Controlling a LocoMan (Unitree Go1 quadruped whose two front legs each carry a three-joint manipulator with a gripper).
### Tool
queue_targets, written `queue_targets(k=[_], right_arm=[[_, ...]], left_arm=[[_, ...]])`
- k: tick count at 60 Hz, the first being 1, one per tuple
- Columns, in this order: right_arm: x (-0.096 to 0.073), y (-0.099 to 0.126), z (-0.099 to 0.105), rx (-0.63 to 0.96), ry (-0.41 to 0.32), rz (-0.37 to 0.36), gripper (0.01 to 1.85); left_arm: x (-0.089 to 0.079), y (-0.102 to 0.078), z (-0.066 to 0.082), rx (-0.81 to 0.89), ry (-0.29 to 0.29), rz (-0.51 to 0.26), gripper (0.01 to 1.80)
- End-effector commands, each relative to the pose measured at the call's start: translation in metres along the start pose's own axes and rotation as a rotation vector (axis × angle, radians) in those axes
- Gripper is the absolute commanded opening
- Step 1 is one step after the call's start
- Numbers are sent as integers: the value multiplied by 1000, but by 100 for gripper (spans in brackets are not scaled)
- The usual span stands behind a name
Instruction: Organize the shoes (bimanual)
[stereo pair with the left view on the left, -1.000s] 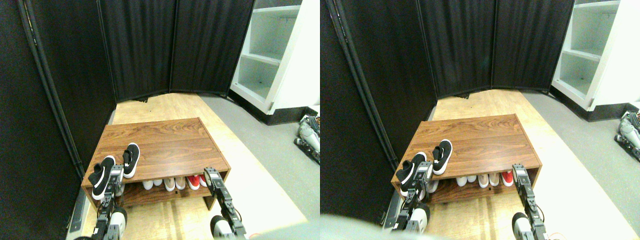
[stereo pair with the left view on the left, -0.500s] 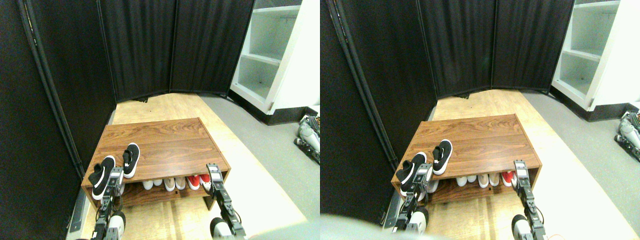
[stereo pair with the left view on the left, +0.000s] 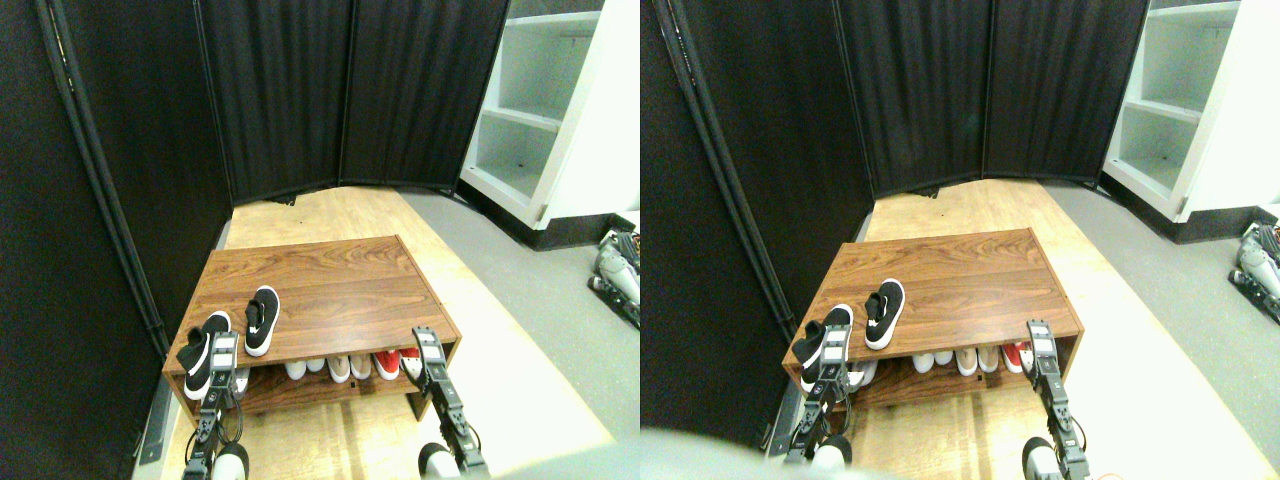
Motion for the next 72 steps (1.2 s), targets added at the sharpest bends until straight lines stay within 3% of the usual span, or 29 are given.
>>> queue_targets(k=[1,6,11,19,24,36,44,56,72], right_arm=[[4,1,3,39,-61,40,44],[6,1,2,93,-70,41,45],[7,1,1,149,-76,44,47],[9,0,-2,177,-84,51,46],[11,-1,-4,196,-89,55,47],[13,-4,-5,204,-76,46,44],[15,-7,-7,214,-63,38,45],[19,-13,-9,208,-63,45,44],[23,-17,-12,202,-48,30,44]], left_arm=[[-4,-5,13,-84,-80,-1,81],[-9,-6,14,-133,-100,0,84],[-17,-5,11,-317,-141,70,89],[-26,-4,7,-424,-176,102,101],[-33,-3,0,-524,-220,166,111],[-33,10,-14,-714,-223,213,153],[-29,24,-20,-823,-253,256,158],[-23,49,-32,-838,-294,290,168],[-11,69,-40,-951,-324,329,159]])
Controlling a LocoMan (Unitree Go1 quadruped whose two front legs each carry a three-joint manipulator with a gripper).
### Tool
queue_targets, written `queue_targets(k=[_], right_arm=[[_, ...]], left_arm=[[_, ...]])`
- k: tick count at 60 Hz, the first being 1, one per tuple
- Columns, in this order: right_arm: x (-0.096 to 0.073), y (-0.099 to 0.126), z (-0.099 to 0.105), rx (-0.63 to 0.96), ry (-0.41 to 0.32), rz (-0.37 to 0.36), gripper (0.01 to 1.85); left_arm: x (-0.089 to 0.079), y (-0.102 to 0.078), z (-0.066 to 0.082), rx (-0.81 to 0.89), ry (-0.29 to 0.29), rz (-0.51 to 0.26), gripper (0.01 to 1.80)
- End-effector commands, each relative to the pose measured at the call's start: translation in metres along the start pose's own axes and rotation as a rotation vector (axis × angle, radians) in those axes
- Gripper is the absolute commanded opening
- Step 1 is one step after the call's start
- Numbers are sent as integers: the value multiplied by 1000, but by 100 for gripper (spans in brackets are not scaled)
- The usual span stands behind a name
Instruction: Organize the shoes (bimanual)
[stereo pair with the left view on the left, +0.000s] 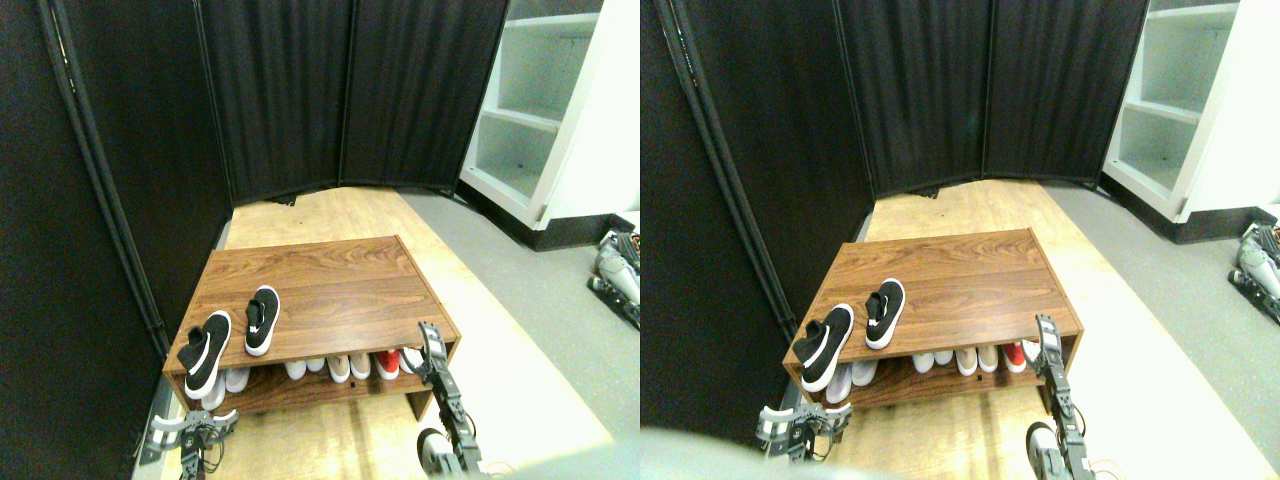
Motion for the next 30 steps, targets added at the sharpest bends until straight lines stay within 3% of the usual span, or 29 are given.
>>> queue_targets(k=[1,14,30], right_arm=[[3,1,2,-9,-17,15,44],[4,5,2,-5,-7,19,43],[1,9,4,1,0,28,42]], left_arm=[[6,1,-1,18,-6,-19,158],[16,-9,-9,-42,30,-20,150],[34,-16,-17,-44,51,-22,157]])
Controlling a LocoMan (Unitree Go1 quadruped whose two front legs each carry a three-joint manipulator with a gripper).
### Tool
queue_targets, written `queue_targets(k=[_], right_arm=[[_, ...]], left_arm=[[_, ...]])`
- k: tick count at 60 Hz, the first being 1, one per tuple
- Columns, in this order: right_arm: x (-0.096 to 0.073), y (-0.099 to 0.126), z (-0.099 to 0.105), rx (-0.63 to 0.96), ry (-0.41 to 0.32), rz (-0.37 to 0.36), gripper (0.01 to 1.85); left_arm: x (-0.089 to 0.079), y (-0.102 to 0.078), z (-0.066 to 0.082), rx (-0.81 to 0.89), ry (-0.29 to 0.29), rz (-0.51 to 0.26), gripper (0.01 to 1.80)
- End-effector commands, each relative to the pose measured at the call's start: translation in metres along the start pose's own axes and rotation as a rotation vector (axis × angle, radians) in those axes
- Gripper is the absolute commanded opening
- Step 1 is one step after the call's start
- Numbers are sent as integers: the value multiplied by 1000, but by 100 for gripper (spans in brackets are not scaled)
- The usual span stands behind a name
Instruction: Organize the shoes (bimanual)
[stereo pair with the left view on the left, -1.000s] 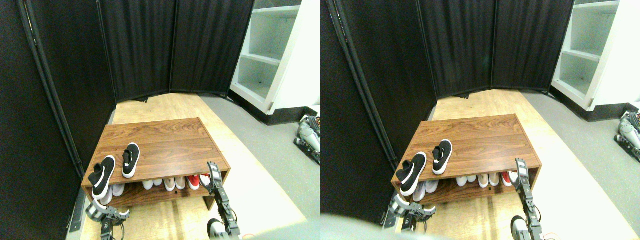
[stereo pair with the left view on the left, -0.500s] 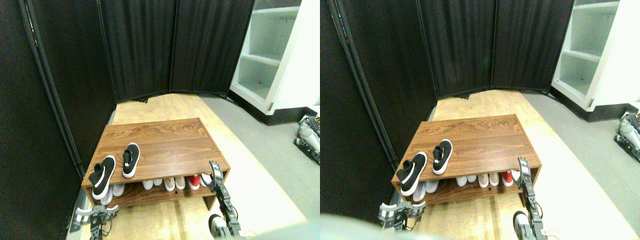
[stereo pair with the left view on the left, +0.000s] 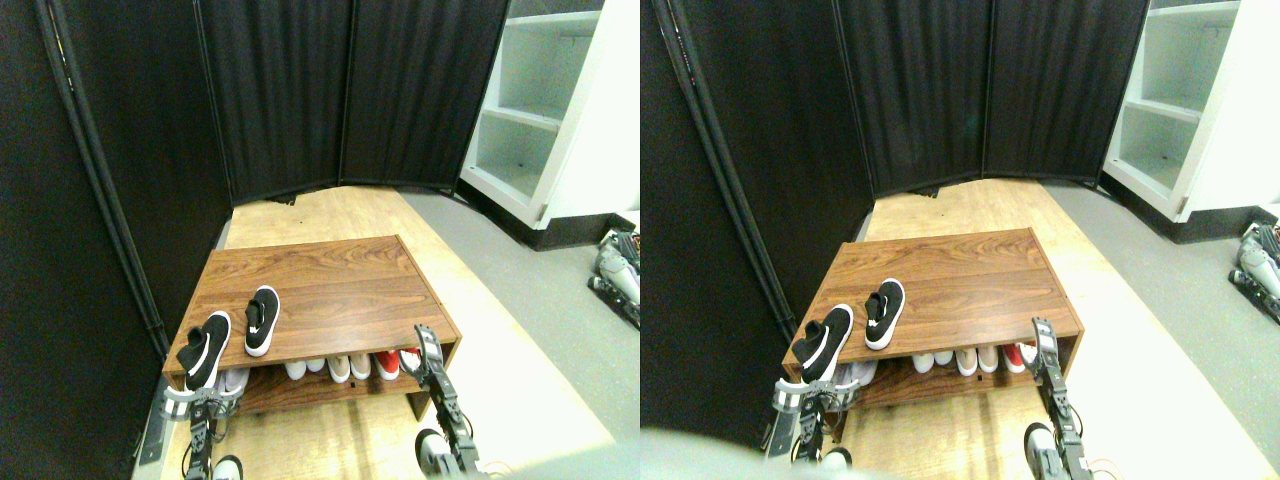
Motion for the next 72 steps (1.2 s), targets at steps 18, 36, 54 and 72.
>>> queue_targets(k=[18,36,54,72], right_arm=[[-4,7,10,0,-21,18,44],[-6,6,10,-6,-16,28,43],[-4,2,9,-1,-13,17,45],[0,-2,8,15,-23,8,45]], left_arm=[[29,-7,-8,-70,16,-21,154],[32,2,-14,-97,12,-8,155],[-11,-8,-5,-54,48,-11,149],[-36,-13,62,136,-153,-107,77]])
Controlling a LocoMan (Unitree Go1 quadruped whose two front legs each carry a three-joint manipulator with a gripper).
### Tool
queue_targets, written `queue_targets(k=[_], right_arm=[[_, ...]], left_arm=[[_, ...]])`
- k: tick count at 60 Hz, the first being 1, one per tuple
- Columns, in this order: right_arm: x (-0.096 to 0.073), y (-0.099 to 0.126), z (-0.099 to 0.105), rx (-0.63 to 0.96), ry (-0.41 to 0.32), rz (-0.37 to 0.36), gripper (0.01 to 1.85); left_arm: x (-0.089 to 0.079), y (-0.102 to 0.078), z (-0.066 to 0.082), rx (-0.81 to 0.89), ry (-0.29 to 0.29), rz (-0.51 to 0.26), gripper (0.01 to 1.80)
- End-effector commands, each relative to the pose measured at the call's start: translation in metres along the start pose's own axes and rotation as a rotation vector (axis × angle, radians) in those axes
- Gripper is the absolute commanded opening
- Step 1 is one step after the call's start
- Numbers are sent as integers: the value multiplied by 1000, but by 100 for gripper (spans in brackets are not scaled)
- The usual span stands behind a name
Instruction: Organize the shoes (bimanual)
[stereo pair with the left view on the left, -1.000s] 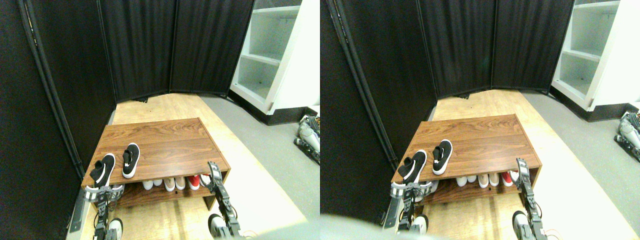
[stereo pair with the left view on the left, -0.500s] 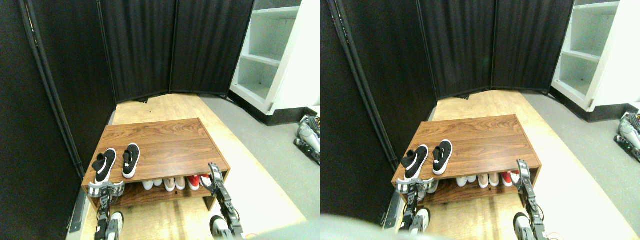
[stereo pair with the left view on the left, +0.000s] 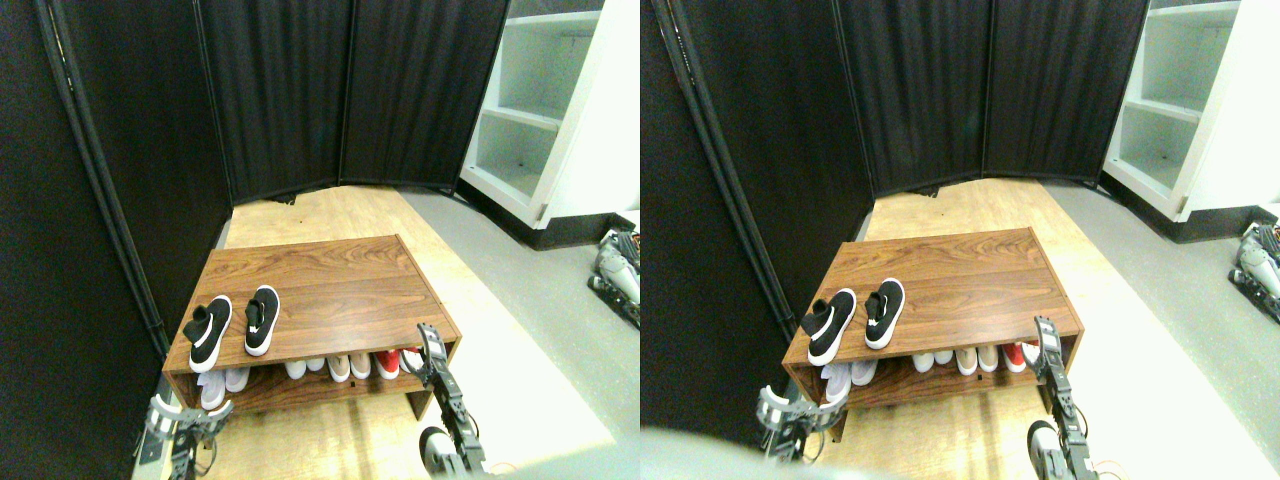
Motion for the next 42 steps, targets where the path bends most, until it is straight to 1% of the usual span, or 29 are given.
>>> queue_targets(k=[1,2,5,6,7,10,12,13,14,15,16,17,20,23,25,26,27,29,30,31,35,37,39,42], right_arm=[[3,-2,1,16,-32,8,45],[3,-2,1,16,-32,8,45],[3,-3,1,13,-36,13,44],[3,-4,1,15,-38,16,44],[3,-4,1,15,-38,16,44],[4,-5,1,16,-42,14,44],[4,-5,1,16,-39,11,44],[4,-5,1,16,-39,11,44],[4,-5,1,17,-40,10,44],[4,-6,1,19,-43,11,44],[4,-6,1,18,-42,9,44],[4,-6,1,18,-41,9,44],[4,-7,1,21,-39,8,44],[4,-6,1,21,-40,4,43],[4,-5,1,19,-40,10,43],[4,-5,1,19,-40,10,43],[4,-5,1,26,-37,4,44],[4,-5,1,33,-34,-6,44],[4,-5,1,31,-38,-3,45],[4,-5,1,31,-40,-2,45],[3,-6,3,31,-46,-4,45],[4,-6,3,30,-47,-5,45],[5,-8,2,30,-65,16,45],[5,-9,3,22,-64,9,45]], left_arm=[[4,-10,38,41,-168,-118,68],[4,-10,38,41,-168,-118,68],[6,-13,56,124,-203,-154,36],[6,-14,58,132,-206,-156,36],[6,-14,58,132,-206,-156,32],[10,-15,73,221,-242,-195,14],[12,-16,80,263,-239,-217,6],[12,-16,80,263,-239,-217,6],[13,-16,84,273,-236,-217,2],[14,-15,88,277,-241,-210,1],[16,-16,92,316,-262,-218,1],[16,-17,93,326,-270,-221,1],[21,-18,98,319,-280,-222,1],[27,-19,99,325,-258,-244,1],[35,-18,99,384,-259,-255,1],[35,-18,99,384,-259,-255,1],[39,-17,98,382,-259,-243,1],[45,-17,97,370,-226,-241,1],[48,-17,97,366,-207,-223,1],[50,-17,97,366,-200,-217,1],[62,-17,94,399,-206,-205,1],[64,-17,93,399,-203,-205,1],[70,-18,89,383,-189,-196,1],[77,-19,84,378,-173,-175,1]])
